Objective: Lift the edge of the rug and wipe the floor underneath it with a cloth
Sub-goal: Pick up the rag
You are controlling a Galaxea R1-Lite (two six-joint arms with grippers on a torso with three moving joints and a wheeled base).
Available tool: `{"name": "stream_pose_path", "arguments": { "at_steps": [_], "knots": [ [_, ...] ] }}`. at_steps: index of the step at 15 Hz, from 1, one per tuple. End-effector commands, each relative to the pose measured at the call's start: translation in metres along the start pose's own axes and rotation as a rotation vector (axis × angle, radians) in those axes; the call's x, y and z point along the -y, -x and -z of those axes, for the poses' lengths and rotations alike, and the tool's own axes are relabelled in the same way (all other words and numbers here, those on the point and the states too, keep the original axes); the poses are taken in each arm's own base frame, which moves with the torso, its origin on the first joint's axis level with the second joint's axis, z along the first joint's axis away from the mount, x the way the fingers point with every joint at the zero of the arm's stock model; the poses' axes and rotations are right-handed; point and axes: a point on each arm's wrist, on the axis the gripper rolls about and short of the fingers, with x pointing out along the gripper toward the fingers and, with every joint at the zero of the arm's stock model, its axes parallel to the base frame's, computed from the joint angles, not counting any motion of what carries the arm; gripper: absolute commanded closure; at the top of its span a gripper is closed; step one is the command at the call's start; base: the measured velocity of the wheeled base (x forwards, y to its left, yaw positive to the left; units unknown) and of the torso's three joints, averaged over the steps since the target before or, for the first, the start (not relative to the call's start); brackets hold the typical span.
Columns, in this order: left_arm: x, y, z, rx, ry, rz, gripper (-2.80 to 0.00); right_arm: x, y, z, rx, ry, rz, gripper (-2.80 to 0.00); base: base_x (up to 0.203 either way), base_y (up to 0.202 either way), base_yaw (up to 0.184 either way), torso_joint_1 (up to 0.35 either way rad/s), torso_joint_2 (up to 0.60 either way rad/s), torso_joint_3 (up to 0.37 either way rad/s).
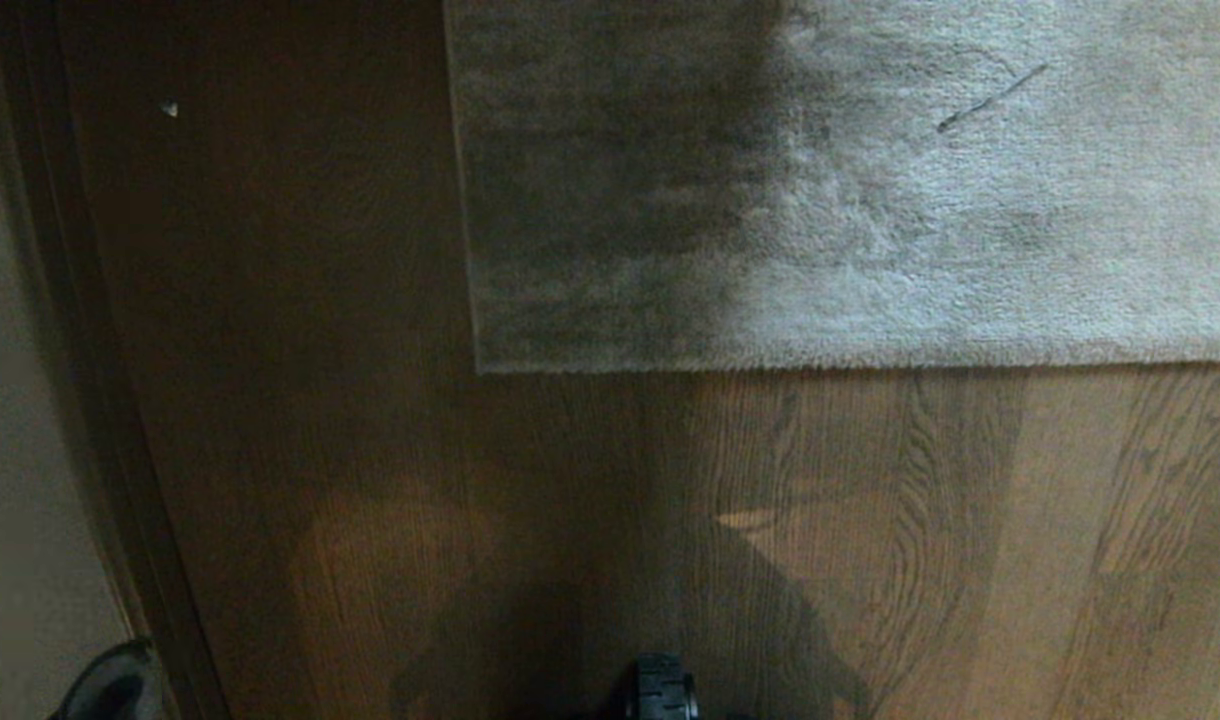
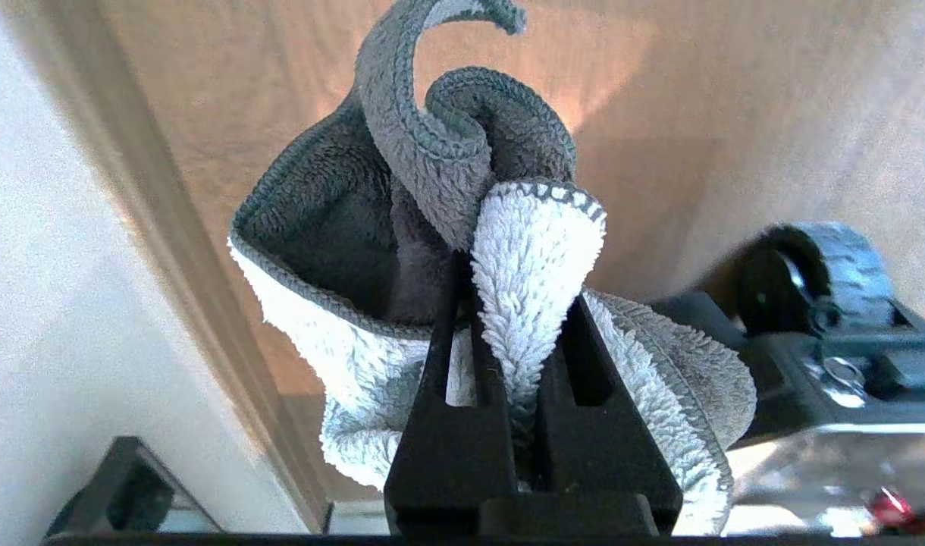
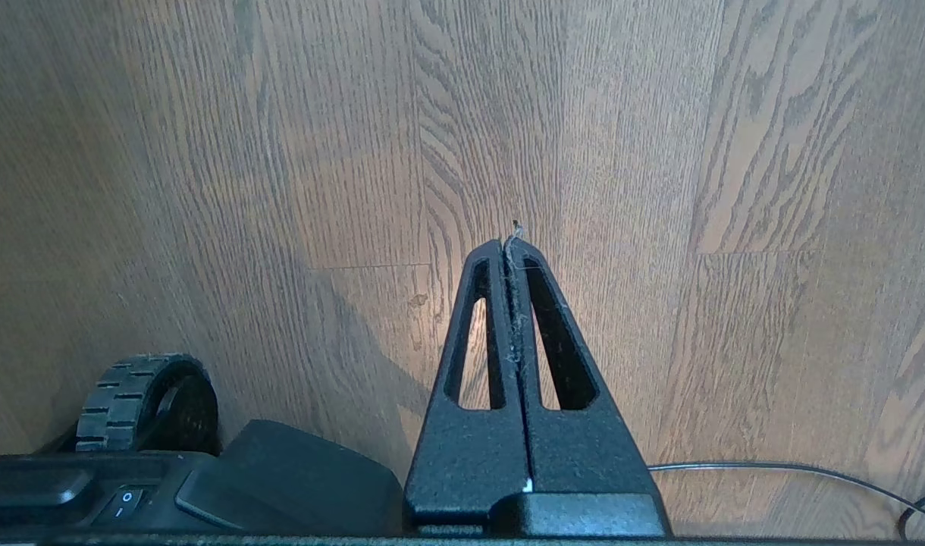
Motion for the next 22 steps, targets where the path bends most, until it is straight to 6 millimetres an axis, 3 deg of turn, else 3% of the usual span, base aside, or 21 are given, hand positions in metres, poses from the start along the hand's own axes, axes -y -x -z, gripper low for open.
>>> {"name": "stream_pose_path", "arguments": {
  "at_steps": [1,22],
  "knots": [
    [0.000,0.009,0.005,0.090,0.000,-0.035,0.00,0.000,0.000,0.000,-0.001,0.000,0.000,0.00,0.000,0.000,0.000,0.000,0.00,0.000],
    [0.000,0.029,0.021,0.324,-0.012,-0.020,0.00,0.000,0.000,0.000,0.000,0.000,0.000,0.00,0.000,0.000,0.000,0.000,0.00,0.000]
  ]
}}
